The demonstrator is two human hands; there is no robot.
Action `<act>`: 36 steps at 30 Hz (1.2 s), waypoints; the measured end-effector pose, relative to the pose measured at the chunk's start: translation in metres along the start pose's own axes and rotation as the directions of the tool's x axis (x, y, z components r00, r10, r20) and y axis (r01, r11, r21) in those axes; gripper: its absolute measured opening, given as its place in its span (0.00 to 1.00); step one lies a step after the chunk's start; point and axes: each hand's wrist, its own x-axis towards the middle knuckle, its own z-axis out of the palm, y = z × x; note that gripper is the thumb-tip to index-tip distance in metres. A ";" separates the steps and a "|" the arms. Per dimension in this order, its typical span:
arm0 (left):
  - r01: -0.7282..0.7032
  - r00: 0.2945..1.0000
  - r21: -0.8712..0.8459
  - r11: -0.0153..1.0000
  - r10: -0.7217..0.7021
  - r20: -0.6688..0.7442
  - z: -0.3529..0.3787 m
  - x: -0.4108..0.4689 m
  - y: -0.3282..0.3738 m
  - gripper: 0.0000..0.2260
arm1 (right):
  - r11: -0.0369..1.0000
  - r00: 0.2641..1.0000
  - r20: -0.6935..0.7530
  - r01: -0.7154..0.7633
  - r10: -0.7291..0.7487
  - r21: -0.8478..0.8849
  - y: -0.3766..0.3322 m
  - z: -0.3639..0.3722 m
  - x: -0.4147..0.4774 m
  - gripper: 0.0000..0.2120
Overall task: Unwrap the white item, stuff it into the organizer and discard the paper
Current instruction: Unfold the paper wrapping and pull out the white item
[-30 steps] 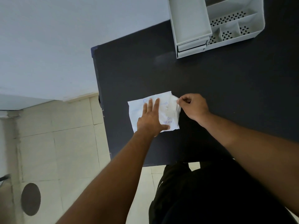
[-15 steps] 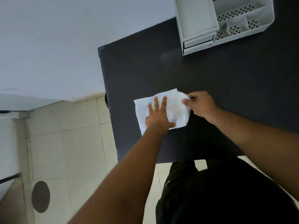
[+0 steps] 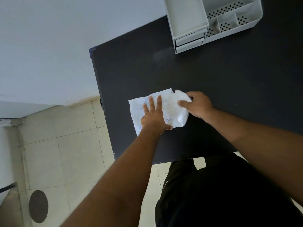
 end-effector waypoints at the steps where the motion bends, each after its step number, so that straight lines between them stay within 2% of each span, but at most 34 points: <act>1: 0.000 1.000 0.004 1.000 0.000 -0.004 0.000 -0.001 0.000 0.63 | 1.000 1.000 0.012 -0.007 0.007 0.027 -0.002 0.002 0.001 0.09; 5: 0.016 1.000 -0.027 1.000 -0.017 -0.013 -0.002 -0.001 0.004 0.63 | 0.932 0.991 -0.026 -0.114 0.131 0.344 -0.010 0.004 0.003 0.10; 7: 0.028 0.999 -0.042 0.999 -0.029 -0.021 -0.003 -0.001 0.005 0.62 | 0.893 0.981 -0.076 -0.128 0.177 0.431 -0.014 0.005 0.003 0.10; 10: 0.035 0.999 -0.044 0.998 -0.037 -0.033 -0.004 0.002 0.007 0.61 | 0.840 0.982 0.014 -0.166 0.186 0.516 -0.016 0.009 0.000 0.12; 13: 0.044 0.998 -0.041 0.998 -0.045 -0.033 -0.005 0.003 0.007 0.61 | 0.838 0.973 0.142 -0.227 0.179 0.496 -0.016 0.006 -0.003 0.20; 15: 0.043 0.998 -0.034 0.999 -0.044 -0.033 -0.005 0.003 0.008 0.61 | 0.853 0.970 0.182 -0.227 0.158 0.469 -0.015 0.004 -0.005 0.19; 18: 0.043 0.999 -0.039 0.998 -0.044 -0.029 -0.006 0.002 0.008 0.62 | 0.894 0.983 0.079 -0.183 0.165 0.410 -0.012 0.003 -0.002 0.14; 21: 0.047 0.998 -0.047 0.998 -0.048 -0.034 -0.006 0.002 0.008 0.62 | 0.909 0.984 -0.055 -0.132 0.167 0.395 -0.011 0.004 -0.001 0.15; 24: 0.039 0.998 -0.058 0.998 -0.042 -0.041 -0.007 0.001 0.009 0.62 | 0.891 0.994 0.007 -0.104 0.113 0.443 -0.010 0.004 -0.007 0.19; 29: 0.032 0.999 -0.057 0.998 -0.033 -0.025 -0.009 -0.001 0.006 0.61 | 0.898 0.984 0.162 -0.135 0.072 0.419 -0.005 0.005 -0.013 0.37; 32: 0.035 0.999 -0.041 0.999 -0.037 -0.036 -0.007 -0.001 0.007 0.61 | 0.933 0.987 0.145 -0.112 0.065 0.341 -0.003 0.007 -0.013 0.38; 36: 0.047 0.998 -0.005 0.999 -0.047 -0.039 -0.002 0.000 0.008 0.60 | 0.927 0.984 0.151 -0.147 0.100 0.345 0.001 0.003 -0.011 0.38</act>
